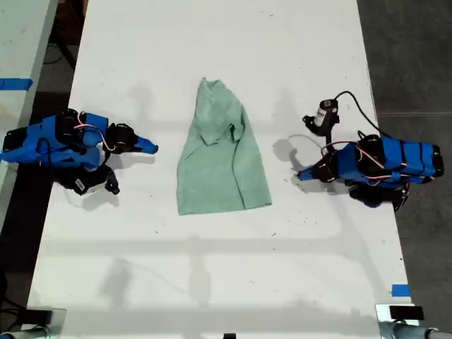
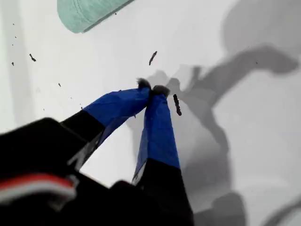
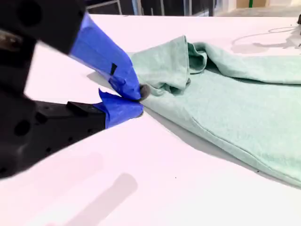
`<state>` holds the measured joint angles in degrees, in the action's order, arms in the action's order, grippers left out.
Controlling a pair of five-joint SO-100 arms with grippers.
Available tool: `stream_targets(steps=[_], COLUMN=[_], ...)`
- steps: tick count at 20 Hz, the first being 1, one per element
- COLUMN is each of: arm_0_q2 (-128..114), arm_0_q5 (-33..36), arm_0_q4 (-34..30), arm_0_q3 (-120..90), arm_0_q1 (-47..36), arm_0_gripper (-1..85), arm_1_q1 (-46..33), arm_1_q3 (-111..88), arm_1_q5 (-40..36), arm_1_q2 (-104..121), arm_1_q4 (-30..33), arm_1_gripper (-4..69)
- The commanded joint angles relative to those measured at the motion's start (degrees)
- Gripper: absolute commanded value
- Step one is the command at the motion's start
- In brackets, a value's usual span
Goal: Fold t shirt
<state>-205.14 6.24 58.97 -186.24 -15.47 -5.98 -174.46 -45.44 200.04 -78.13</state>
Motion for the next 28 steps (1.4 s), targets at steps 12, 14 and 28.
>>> stream_targets(steps=[12,14,28], arm_0_q2=[-0.35,-0.35,-0.35], arm_0_q5=[0.44,0.35,-0.35], arm_0_q4=[-0.7,-0.7,-0.7], arm_0_q3=[-2.2,-2.2,-2.2], arm_0_q1=[-0.09,0.18,-0.09], arm_0_gripper=[-0.2,-0.2,-0.2], arm_1_q1=[-0.53,-0.53,-0.53], arm_1_q3=[-2.99,-2.99,-2.99], arm_1_q5=[-0.88,-0.88,-0.88], arm_1_q2=[0.7,0.7,0.7], arm_1_q4=[0.18,0.18,0.18], arm_1_gripper=[1.4,1.4,1.4])
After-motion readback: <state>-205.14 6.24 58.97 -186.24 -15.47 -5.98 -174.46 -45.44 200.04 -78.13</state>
